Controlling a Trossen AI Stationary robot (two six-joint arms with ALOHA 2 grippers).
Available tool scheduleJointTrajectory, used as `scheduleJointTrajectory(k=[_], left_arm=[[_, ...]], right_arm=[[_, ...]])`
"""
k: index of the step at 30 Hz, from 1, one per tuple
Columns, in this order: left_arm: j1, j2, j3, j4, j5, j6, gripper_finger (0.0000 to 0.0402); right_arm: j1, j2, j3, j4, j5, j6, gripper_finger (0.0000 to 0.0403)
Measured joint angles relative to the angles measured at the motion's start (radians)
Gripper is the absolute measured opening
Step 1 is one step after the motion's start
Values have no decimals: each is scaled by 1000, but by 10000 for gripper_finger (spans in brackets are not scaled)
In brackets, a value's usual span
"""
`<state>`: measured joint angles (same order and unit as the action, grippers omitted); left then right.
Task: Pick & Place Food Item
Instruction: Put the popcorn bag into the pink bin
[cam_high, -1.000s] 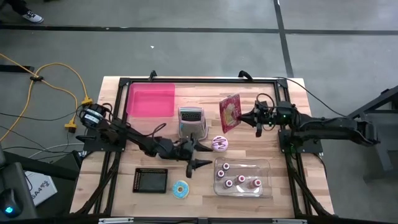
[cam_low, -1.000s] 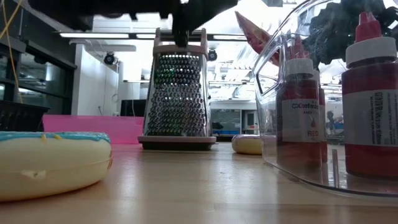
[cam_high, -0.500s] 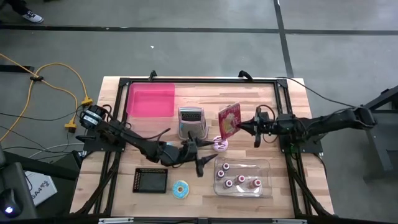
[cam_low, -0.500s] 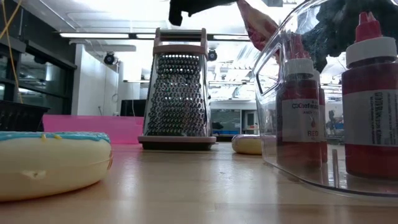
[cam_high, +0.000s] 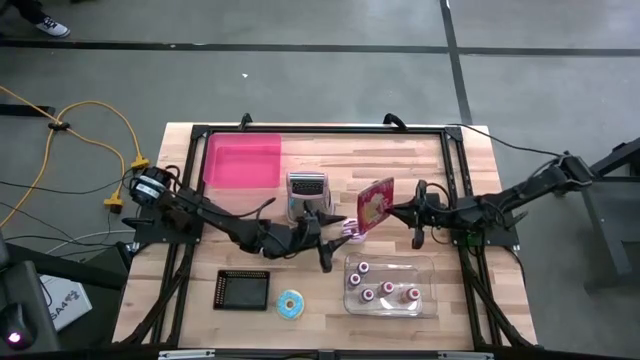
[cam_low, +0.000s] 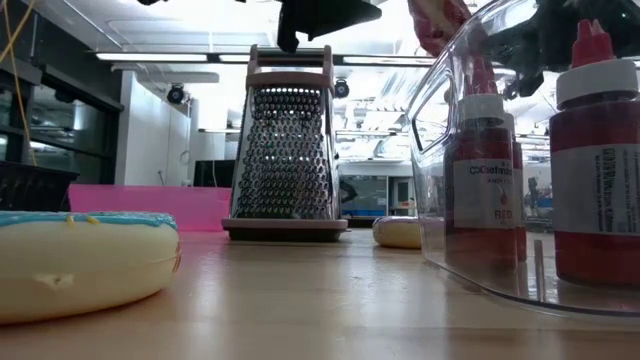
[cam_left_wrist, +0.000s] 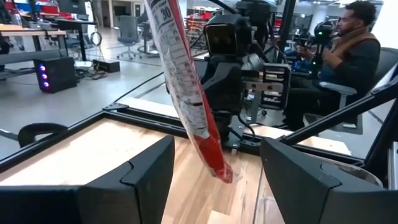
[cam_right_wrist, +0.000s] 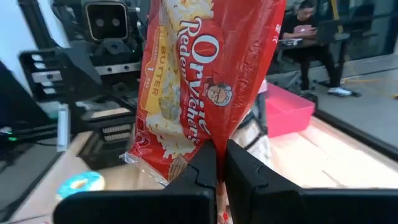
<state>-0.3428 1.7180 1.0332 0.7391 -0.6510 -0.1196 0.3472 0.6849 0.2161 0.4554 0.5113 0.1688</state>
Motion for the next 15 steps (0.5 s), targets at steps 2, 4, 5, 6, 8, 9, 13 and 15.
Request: scheduleJointTrajectory(k=[2, 4, 5, 6, 8, 9, 13, 15], left_arm=[[9, 0, 0, 1, 21, -1, 232], [17, 0, 0, 1, 27, -8, 232], [23, 0, 0, 2, 28, -8, 232], [28, 0, 0, 2, 28, -8, 232], [37, 0, 0, 6, 35, -8, 232], [43, 0, 0, 12, 46, -8, 232], [67, 0, 0, 62, 111, -10, 232], [79, 0, 0, 75, 135, -11, 232]], right_arm=[[25, 0, 0, 0, 47, -19, 4], [45, 0, 0, 13, 76, -39, 4], [53, 0, 0, 16, 85, -45, 4], [60, 0, 0, 19, 97, -52, 4], [71, 1, 0, 27, 113, -69, 4], [75, 1, 0, 31, 121, -72, 4], [77, 1, 0, 36, 149, -90, 4], [77, 1, 0, 36, 154, -93, 4]])
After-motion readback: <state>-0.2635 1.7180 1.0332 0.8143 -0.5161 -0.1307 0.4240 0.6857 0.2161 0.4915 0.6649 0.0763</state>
